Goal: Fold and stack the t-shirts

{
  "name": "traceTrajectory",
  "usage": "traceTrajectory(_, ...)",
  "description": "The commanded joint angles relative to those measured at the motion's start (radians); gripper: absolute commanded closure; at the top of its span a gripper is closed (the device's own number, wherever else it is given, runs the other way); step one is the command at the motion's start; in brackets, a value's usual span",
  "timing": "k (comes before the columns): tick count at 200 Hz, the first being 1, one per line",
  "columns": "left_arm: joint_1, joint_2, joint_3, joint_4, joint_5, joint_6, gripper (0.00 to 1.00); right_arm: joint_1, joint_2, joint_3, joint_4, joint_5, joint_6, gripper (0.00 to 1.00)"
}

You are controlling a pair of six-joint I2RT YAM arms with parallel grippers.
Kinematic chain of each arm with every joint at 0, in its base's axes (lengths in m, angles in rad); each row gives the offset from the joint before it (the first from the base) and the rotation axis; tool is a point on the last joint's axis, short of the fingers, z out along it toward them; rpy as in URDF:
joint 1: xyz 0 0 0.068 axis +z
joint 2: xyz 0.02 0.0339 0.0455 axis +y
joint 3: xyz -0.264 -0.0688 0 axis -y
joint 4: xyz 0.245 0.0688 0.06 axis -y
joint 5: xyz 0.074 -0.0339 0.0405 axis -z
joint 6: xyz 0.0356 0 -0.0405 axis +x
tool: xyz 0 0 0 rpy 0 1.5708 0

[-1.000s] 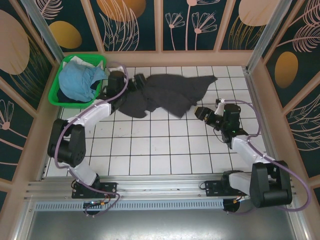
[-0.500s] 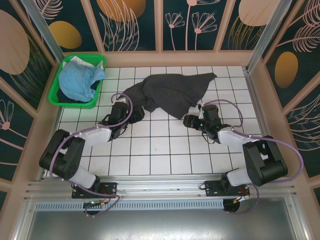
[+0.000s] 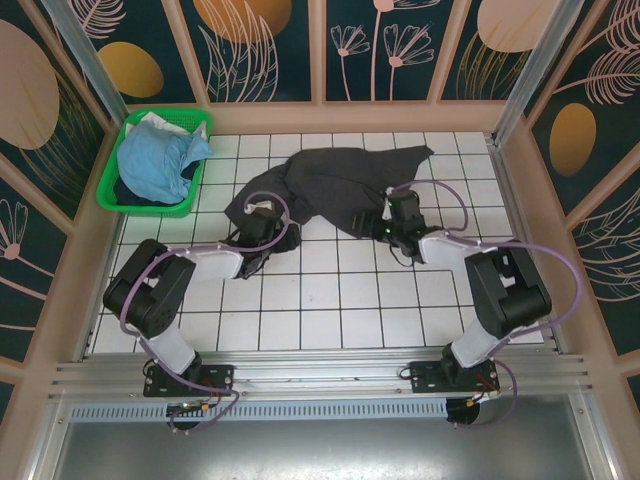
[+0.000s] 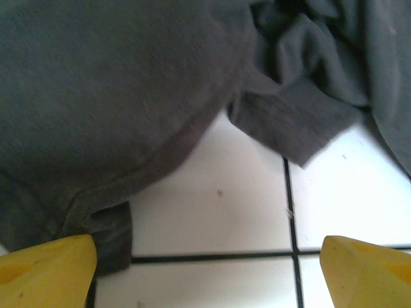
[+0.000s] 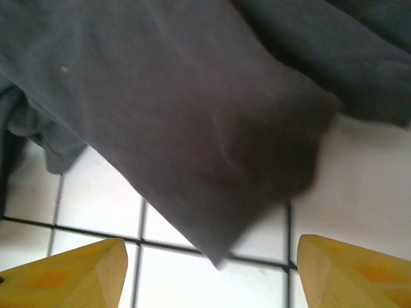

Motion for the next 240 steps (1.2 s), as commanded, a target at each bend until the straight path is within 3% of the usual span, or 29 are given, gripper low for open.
traceTrajectory(1, 0.044, 0.034, 0.032, -0.040, -0.107, 0.006, 0.08, 0.030, 0.069, 0.066, -0.001, -0.006, 0.012, 0.30)
traceTrajectory(44, 0.099, 0.097, 0.050, -0.057, -0.104, 0.010, 0.18, 0.077, 0.155, 0.134, -0.139, 0.165, 0.044, 0.30)
traceTrajectory(63, 0.104, 0.107, 0.068, -0.058, -0.086, 0.026, 0.29, 0.103, 0.166, 0.149, -0.196, 0.268, 0.053, 0.30)
traceTrajectory(92, 0.106, 0.098, 0.109, -0.094, -0.091, 0.051, 0.65, 0.122, 0.222, 0.187, -0.225, 0.295, 0.038, 0.33)
traceTrajectory(110, 0.109, 0.049, 0.118, -0.113, -0.086, 0.065, 0.75, 0.123, 0.232, 0.196, -0.219, 0.295, 0.032, 0.42)
traceTrajectory(137, 0.111, -0.082, 0.119, -0.132, -0.075, 0.095, 0.89, 0.123, 0.215, 0.232, -0.263, 0.347, 0.013, 0.73)
traceTrajectory(145, 0.111, -0.120, 0.125, -0.145, -0.074, 0.104, 1.00, 0.123, 0.198, 0.240, -0.278, 0.374, 0.006, 0.80)
traceTrajectory(180, 0.111, -0.300, 0.151, -0.201, -0.096, 0.141, 1.00, 0.104, 0.045, 0.226, -0.323, 0.443, -0.032, 1.00)
traceTrajectory(240, 0.112, -0.574, 0.251, -0.293, -0.177, 0.222, 1.00, -0.026, -0.496, 0.154, -0.359, 0.435, -0.054, 1.00)
